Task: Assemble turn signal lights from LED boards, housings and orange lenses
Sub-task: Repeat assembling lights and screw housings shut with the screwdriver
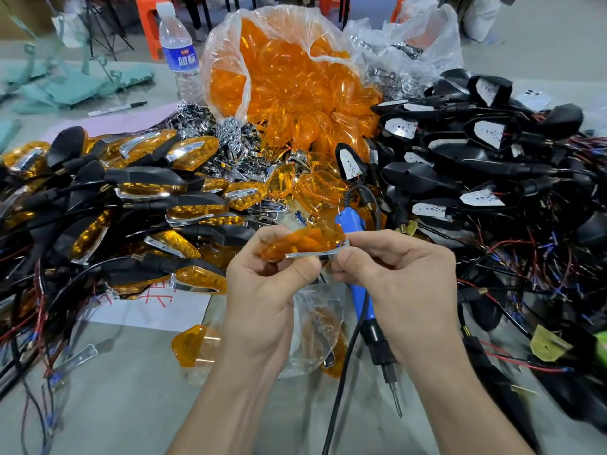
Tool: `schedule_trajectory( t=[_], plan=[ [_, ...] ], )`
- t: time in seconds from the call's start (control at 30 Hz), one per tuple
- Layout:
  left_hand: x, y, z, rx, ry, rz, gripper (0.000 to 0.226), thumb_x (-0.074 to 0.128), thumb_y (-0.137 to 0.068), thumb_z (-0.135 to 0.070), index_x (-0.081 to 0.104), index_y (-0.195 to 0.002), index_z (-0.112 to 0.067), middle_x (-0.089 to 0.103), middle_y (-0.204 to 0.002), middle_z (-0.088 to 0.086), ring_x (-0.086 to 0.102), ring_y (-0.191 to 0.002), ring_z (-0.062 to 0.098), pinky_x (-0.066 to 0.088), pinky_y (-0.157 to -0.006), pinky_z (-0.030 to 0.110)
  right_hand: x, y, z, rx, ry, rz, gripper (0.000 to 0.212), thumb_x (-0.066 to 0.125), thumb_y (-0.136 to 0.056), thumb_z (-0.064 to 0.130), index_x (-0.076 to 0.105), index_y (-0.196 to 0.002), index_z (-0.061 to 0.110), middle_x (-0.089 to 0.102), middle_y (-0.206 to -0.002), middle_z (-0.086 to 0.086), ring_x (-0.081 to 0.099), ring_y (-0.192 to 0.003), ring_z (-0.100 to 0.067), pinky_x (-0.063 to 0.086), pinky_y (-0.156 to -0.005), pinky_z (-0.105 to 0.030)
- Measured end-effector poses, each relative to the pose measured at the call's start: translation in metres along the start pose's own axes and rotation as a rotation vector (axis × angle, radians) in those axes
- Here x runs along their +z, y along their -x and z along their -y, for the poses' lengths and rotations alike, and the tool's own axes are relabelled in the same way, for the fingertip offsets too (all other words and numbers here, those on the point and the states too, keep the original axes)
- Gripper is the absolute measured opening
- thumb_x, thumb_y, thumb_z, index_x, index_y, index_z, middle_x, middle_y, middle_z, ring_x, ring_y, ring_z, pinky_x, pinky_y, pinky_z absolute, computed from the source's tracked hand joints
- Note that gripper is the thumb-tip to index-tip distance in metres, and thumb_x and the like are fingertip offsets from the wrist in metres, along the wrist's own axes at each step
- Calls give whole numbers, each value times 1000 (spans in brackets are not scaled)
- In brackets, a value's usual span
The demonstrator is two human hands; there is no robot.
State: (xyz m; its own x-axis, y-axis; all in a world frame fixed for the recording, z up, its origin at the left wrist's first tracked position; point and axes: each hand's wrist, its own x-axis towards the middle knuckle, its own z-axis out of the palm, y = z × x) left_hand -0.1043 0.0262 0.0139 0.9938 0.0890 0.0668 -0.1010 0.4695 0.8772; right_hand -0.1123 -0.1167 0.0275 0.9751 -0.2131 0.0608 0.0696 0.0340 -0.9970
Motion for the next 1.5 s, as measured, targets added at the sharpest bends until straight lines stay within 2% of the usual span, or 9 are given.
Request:
schedule_trajectory(
  t=[0.43, 0.63, 0.73, 0.87, 1.0, 1.1, 1.2, 1.37, 1.5],
  plan=[
    [4, -1, -1, -43, -10, -23, 34, 76, -69, 1, 78, -82, -31, 75, -83, 4, 73, -83, 24, 62, -79, 33, 1, 7, 0, -35, -5, -46, 14, 83, -84, 5, 81, -93, 15, 79, -73, -1, 77, -65, -19, 62, -63, -23],
    [0, 0, -3, -3, -111, -18, 27, 85, -62, -21, 77, -87, -26, 74, -85, 6, 70, -86, 28, 60, -82, 36, 1, 11, -2, -109, 65, -83, 16, 84, -83, 8, 82, -91, 22, 78, -72, 6, 76, -64, -15, 61, -62, -21],
    [-1, -1, -5, 26, -151, 6, 25, 85, -64, -20, 78, -88, -24, 75, -85, 6, 72, -83, 25, 59, -76, 30, 2, 13, -2, -162, 116, -112, 18, 84, -83, 10, 82, -91, 26, 77, -72, 10, 75, -65, -12, 60, -63, -20],
    [-3, -1, -3, -38, -129, -14, 28, 88, -66, -10, 80, -91, -19, 76, -91, 14, 73, -90, 35, 61, -83, 42, 0, 10, -5, -172, 116, -100, 14, 83, -84, 14, 82, -92, 26, 77, -72, 10, 75, -65, -10, 58, -62, -17],
    [-5, 0, -4, -84, -127, 12, 26, 86, -68, -12, 83, -93, -17, 79, -96, 15, 75, -92, 36, 63, -82, 40, -1, 5, -12, -105, 57, -38, 10, 81, -88, 16, 81, -97, 20, 79, -79, 2, 76, -71, -16, 62, -69, -27],
    [-8, 0, -8, -125, -119, 53, 24, 81, -71, -11, 83, -95, -12, 78, -98, 19, 74, -93, 37, 63, -82, 41, -7, -1, -17, 54, -84, 157, 34, 75, -86, 33, 76, -116, 18, 81, -100, -3, 78, -95, -24, 63, -87, -45],
    [-9, -2, -10, -206, -84, 62, 25, 84, -68, -12, 84, -93, -11, 79, -97, 18, 77, -89, 34, 65, -78, 38, -7, -1, -20, 27, -97, 248, 38, 68, -91, 40, 76, -118, 15, 80, -107, -7, 76, -103, -29, 61, -93, -53],
    [-6, -1, -8, -301, -45, 11, 23, 84, -62, -16, 86, -84, -14, 80, -90, 13, 78, -77, 24, 62, -63, 24, -6, 0, -27, 22, -60, 224, 29, 64, -98, 31, 79, -113, 11, 80, -105, -9, 76, -103, -33, 59, -93, -57],
    [-5, 0, -4, -363, -34, -23, 22, 78, -65, -20, 86, -85, -14, 80, -93, 14, 78, -79, 22, 61, -63, 23, -7, -3, -28, 57, -75, 204, 25, 67, -92, 34, 83, -102, 19, 81, -96, -10, 78, -93, -33, 65, -84, -47]
  ],
)
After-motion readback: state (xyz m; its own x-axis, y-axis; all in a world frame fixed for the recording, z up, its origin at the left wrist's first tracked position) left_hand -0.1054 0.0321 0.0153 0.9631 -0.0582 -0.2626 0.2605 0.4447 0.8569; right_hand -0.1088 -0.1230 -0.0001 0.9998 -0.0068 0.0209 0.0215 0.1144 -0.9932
